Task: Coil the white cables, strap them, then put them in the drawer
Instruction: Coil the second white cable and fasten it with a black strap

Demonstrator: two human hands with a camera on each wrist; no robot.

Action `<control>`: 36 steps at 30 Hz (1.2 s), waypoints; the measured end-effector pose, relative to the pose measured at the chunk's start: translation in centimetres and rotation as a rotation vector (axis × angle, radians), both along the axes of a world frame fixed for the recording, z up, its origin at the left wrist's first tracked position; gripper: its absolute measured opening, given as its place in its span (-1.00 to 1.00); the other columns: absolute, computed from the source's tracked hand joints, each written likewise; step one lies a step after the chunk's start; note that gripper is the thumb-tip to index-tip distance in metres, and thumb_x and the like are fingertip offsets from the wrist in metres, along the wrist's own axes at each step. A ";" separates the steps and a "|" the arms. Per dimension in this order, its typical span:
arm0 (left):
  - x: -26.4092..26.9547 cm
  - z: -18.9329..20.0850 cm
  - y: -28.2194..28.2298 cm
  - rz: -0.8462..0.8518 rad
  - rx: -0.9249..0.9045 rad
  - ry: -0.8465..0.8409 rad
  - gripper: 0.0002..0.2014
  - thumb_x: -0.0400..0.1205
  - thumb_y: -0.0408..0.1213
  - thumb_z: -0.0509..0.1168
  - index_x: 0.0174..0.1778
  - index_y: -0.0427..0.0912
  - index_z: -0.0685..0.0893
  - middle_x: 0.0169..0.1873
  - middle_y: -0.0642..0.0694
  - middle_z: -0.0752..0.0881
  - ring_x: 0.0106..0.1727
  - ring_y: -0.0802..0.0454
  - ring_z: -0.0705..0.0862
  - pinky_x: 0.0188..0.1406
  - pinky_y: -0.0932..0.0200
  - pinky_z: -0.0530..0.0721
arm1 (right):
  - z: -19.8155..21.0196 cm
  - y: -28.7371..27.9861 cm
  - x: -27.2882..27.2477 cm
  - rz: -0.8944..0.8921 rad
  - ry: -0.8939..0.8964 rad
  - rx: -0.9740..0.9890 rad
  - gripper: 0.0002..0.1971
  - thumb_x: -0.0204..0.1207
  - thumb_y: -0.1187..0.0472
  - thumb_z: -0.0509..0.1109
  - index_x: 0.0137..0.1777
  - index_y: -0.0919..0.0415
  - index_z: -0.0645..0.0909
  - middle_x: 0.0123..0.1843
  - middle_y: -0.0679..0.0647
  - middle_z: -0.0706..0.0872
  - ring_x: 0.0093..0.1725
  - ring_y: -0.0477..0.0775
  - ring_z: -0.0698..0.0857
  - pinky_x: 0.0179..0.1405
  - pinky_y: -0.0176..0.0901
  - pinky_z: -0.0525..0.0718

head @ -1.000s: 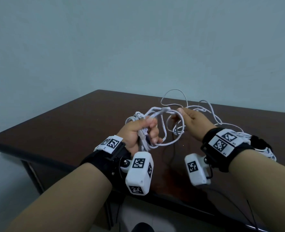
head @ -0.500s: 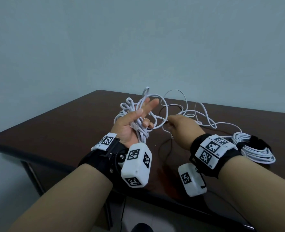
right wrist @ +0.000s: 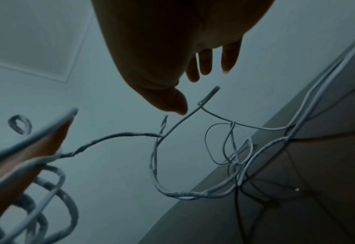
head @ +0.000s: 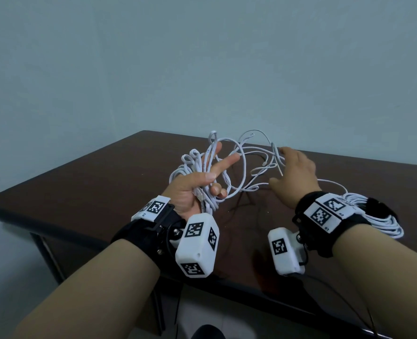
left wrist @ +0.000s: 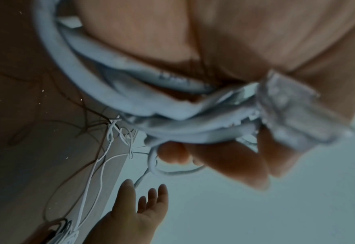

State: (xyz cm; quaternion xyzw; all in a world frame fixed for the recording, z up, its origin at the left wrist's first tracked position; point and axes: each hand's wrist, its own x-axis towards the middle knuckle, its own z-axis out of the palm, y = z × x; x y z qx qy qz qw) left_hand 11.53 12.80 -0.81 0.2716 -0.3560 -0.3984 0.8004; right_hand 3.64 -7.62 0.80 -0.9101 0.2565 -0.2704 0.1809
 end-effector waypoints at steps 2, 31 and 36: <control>-0.1 0.1 0.1 -0.005 0.011 -0.009 -0.19 0.22 -0.35 0.57 0.44 -0.05 0.50 0.41 -0.26 0.58 -0.50 0.20 0.65 -0.23 0.25 0.65 | -0.2 -0.2 0.2 0.038 0.006 -0.009 -0.29 0.37 0.25 0.36 0.54 0.08 0.23 0.52 0.14 0.34 0.50 0.28 0.27 0.48 0.18 0.31; 1.9 0.1 2.5 -0.003 0.379 -0.108 -0.73 0.25 -0.43 0.37 -0.18 -0.26 0.48 -0.65 -0.01 0.43 -0.78 0.22 0.34 -0.64 0.29 0.38 | 2.4 -2.5 1.0 -0.289 0.243 -0.405 -0.69 0.53 0.00 0.16 0.06 0.07 0.67 0.05 0.17 0.49 0.21 0.27 0.37 0.25 0.18 0.28; 1.8 0.8 2.2 0.278 0.481 -0.071 -0.76 0.57 -0.47 0.00 -0.42 -0.19 0.29 -0.81 0.01 0.34 -0.81 0.21 0.25 -0.69 0.32 0.30 | 2.2 -2.2 0.8 -0.122 0.394 -0.406 -0.67 0.58 -0.10 0.12 -0.08 0.05 0.65 -0.23 -0.01 0.58 0.00 0.16 0.62 0.19 0.07 0.33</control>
